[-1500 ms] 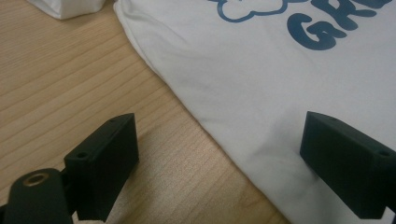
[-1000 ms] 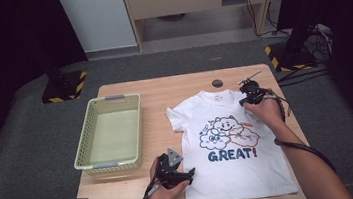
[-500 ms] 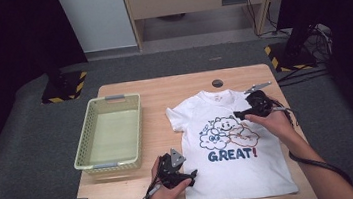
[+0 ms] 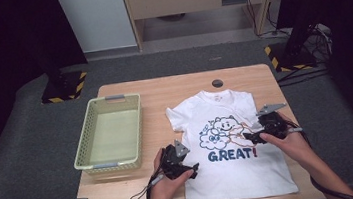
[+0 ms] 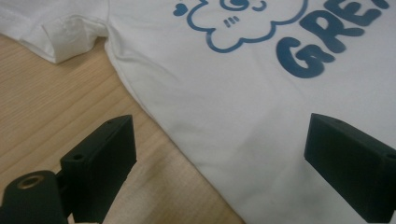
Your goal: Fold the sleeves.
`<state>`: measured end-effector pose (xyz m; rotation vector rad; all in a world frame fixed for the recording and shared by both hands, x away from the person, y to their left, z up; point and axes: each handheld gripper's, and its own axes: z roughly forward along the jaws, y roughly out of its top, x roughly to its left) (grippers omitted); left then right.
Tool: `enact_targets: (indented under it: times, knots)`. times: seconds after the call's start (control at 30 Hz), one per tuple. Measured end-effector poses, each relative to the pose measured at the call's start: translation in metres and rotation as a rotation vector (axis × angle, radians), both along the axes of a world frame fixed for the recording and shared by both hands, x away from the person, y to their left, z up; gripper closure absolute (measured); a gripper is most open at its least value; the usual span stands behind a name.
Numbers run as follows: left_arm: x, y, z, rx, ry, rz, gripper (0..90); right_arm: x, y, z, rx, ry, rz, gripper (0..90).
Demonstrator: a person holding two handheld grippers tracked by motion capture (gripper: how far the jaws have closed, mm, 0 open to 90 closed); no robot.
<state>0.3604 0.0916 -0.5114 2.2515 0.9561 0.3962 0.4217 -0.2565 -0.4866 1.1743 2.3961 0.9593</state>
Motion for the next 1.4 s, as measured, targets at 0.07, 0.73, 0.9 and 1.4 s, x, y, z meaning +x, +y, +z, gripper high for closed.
enact_targets:
  times: [0.07, 0.73, 0.9, 1.4]
  knots:
    - [0.007, 0.000, 0.000, -0.005, 0.007, 0.010, 8.5, -0.008, -0.001, 0.000, -0.001, -0.008, 0.015, 6.7]
    - [0.085, 0.020, 0.013, -0.017, -0.054, 0.218, 33.3, -0.067, -0.018, -0.020, 0.008, -0.011, 0.052, 7.3]
    - [0.104, 0.018, 0.012, -0.021, -0.066, 0.255, 41.7, -0.073, -0.022, -0.021, 0.017, -0.019, 0.048, 7.7]
    - [0.159, 0.027, -0.002, -0.011, -0.043, 0.375, 58.6, -0.079, -0.032, -0.019, 0.012, -0.034, 0.038, 8.5]
